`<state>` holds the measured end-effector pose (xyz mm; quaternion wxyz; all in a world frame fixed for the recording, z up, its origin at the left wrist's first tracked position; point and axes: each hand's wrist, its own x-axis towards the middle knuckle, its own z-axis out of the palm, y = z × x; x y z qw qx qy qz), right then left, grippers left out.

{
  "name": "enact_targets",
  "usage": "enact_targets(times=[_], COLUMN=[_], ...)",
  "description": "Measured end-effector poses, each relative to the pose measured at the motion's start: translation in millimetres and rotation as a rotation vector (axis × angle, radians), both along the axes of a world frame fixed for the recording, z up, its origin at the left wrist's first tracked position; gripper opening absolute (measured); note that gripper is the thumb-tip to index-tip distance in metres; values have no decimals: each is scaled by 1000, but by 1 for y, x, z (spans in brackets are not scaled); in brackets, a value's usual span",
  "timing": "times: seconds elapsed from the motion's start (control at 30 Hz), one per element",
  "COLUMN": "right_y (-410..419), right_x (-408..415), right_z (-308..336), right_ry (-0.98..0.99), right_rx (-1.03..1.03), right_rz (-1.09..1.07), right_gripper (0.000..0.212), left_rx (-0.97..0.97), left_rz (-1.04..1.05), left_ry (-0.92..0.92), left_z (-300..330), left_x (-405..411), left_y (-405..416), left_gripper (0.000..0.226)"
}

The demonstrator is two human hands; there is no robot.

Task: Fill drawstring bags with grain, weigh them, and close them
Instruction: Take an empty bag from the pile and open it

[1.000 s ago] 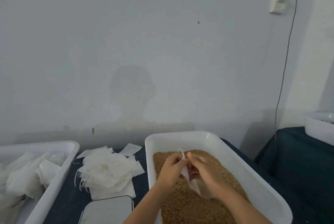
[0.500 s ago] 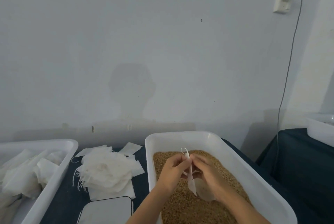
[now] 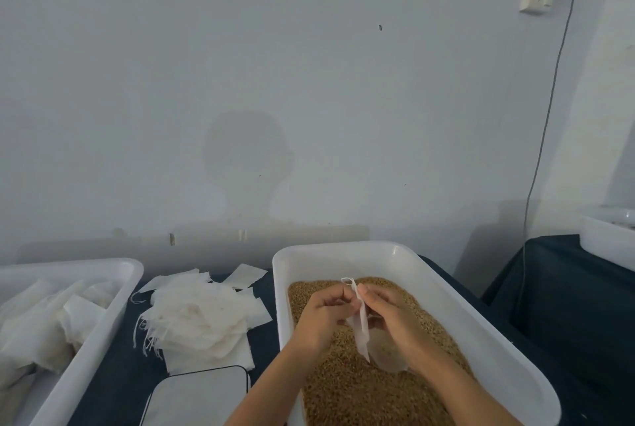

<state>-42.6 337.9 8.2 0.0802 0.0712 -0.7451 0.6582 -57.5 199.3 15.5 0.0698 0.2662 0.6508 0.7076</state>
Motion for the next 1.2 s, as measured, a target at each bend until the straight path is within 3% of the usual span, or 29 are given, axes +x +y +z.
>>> enact_targets(times=[0.2,0.53,0.63,0.8,0.9,1.03,1.13,1.2], right_y=[0,-1,0,2,2,4,5,6], right_x=[-1,-1,-1,2,1,0,-1,-1], right_z=[-1,-1,-1,-1,-4,-5,-6,-5], right_ry=[11,0,51,187,200,227,211,158], right_rx=[26,87,139,399,501,585,555,470], right_rz=[13,-1,-48,-249,-283,-340,-364,-356], right_gripper=[30,31,35,35,32,30,34,35], left_rx=[-10,-31,-50,-260,-347,-620,-661,-630], left_rz=[-27,-1,96,425,470,502,483,512], left_ry=[-6,-41,-1,196,408,614,687,773], left_z=[1,-1,-4,-13,-14,-20,-20,-17], left_x=[1,0,-1,-6,-4,-4,2,5], left_y=[-3,-2,0,5,6,6,7,6], left_gripper=[27,23,24,18,20,23,35,30])
